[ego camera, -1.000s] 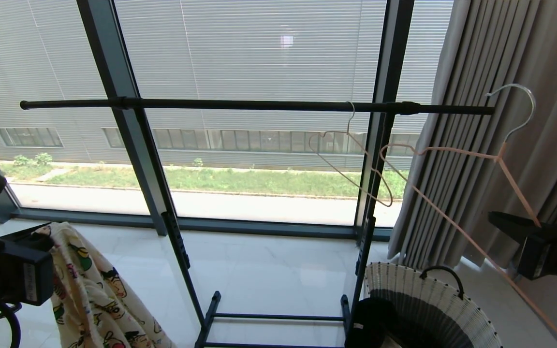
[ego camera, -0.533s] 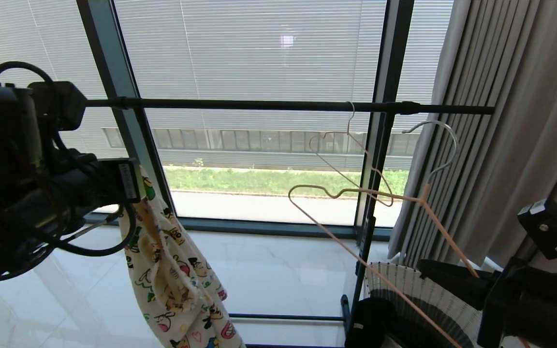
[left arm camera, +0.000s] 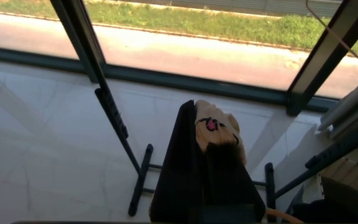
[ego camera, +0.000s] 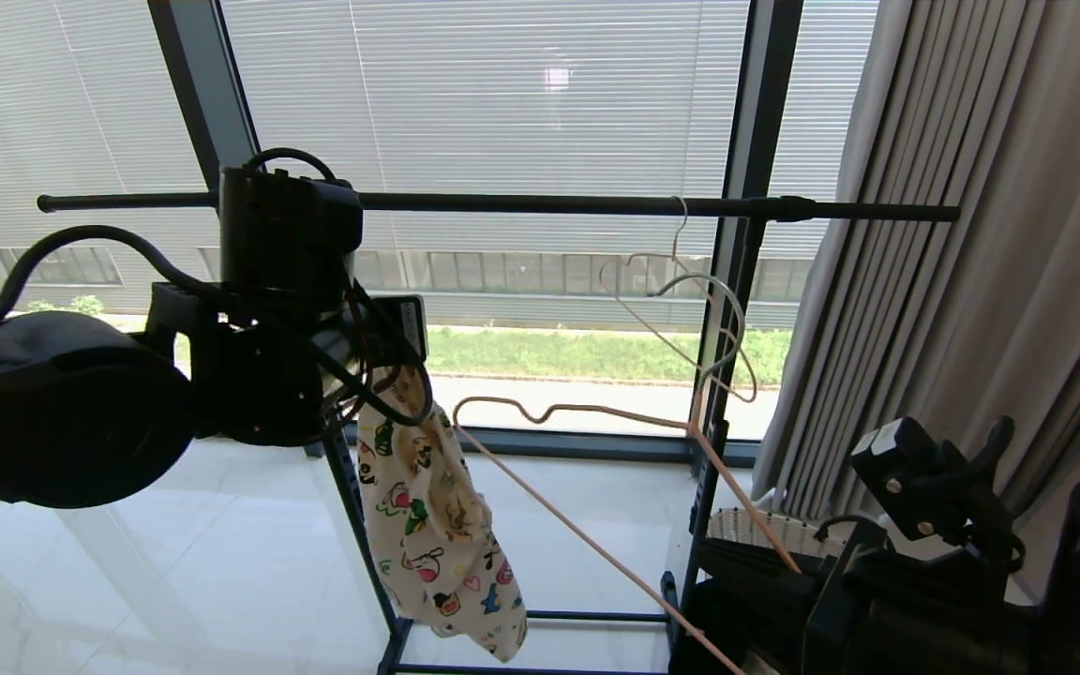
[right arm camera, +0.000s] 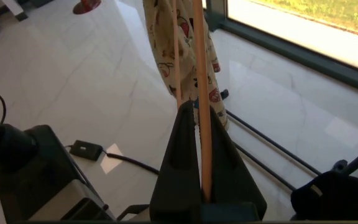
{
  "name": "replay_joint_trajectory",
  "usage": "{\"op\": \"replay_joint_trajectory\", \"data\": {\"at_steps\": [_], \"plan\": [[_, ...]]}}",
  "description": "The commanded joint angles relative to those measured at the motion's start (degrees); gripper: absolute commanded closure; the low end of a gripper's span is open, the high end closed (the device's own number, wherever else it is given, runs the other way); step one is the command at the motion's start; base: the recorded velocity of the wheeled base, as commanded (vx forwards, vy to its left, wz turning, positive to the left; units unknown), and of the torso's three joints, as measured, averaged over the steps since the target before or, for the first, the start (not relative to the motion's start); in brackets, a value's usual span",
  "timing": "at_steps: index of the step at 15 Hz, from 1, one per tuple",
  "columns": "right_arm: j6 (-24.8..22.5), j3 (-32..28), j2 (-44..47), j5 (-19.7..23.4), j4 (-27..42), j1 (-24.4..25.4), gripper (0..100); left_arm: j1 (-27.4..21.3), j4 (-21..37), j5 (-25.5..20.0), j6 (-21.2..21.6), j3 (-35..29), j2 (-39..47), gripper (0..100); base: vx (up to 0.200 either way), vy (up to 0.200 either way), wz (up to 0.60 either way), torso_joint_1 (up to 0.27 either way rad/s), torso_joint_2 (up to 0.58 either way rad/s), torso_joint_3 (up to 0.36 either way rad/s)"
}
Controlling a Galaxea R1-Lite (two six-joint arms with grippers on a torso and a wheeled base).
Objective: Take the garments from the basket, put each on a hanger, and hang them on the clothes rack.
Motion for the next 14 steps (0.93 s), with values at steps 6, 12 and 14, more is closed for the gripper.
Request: {"op": "replay_joint_trajectory", "data": {"at_steps": [6, 12, 14], "plan": [[-0.09, -2.56, 2.55, 0.0, 0.02, 0.02, 100, -1.05, -1.22, 0.29, 0.05, -0.37, 3.62, 100, 0.0, 0.0, 0.0, 0.0, 0.0, 0.0], [-0.27, -3.62, 1.76, 0.36, 0.02, 0.29, 100, 1.76, -1.31, 4.33, 0.05, -0.64, 5.03, 100, 0.0, 0.0, 0.0, 0.0, 0.0, 0.0], [-0.44, -4.93, 2.11, 0.79, 0.02, 0.37, 100, 1.41, -1.31, 4.42, 0.05, -0.64, 5.03, 100, 0.0, 0.0, 0.0, 0.0, 0.0, 0.0]]}}
